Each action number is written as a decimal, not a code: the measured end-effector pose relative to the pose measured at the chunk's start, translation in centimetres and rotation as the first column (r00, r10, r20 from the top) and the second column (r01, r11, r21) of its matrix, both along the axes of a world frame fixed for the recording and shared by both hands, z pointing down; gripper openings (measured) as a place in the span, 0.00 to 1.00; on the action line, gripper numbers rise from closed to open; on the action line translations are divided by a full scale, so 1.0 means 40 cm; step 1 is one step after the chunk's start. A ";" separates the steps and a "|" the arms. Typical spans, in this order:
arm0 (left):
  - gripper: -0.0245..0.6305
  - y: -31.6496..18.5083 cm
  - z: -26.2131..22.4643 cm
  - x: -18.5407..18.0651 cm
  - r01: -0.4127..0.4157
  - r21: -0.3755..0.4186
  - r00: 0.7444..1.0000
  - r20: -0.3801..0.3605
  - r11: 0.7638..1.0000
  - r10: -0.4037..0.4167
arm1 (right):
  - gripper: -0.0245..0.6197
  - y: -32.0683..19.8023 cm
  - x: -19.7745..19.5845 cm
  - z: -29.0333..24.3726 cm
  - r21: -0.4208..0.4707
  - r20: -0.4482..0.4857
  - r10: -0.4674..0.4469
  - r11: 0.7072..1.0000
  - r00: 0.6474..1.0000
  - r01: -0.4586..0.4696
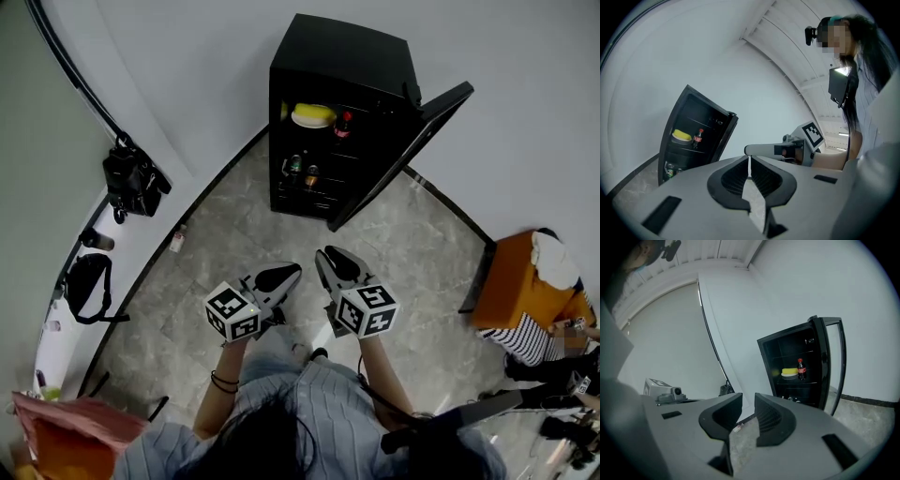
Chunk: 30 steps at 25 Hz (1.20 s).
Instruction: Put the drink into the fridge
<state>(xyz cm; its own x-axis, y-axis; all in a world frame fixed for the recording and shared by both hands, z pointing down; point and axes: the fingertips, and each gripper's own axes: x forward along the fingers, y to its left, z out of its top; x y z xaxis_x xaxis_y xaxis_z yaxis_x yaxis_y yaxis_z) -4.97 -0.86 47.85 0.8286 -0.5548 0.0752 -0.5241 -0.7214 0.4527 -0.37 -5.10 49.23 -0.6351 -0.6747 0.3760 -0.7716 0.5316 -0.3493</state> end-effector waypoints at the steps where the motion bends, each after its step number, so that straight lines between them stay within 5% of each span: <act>1: 0.05 0.008 -0.001 0.014 0.003 -0.001 1.000 0.002 1.000 -0.003 | 0.17 0.010 0.016 -0.002 0.002 0.002 0.000 1.000 1.000 0.000; 30: 0.05 0.408 -0.046 0.322 0.143 0.054 0.987 0.061 0.988 -0.146 | 0.12 0.442 0.339 -0.034 0.066 0.043 -0.121 0.991 0.992 0.118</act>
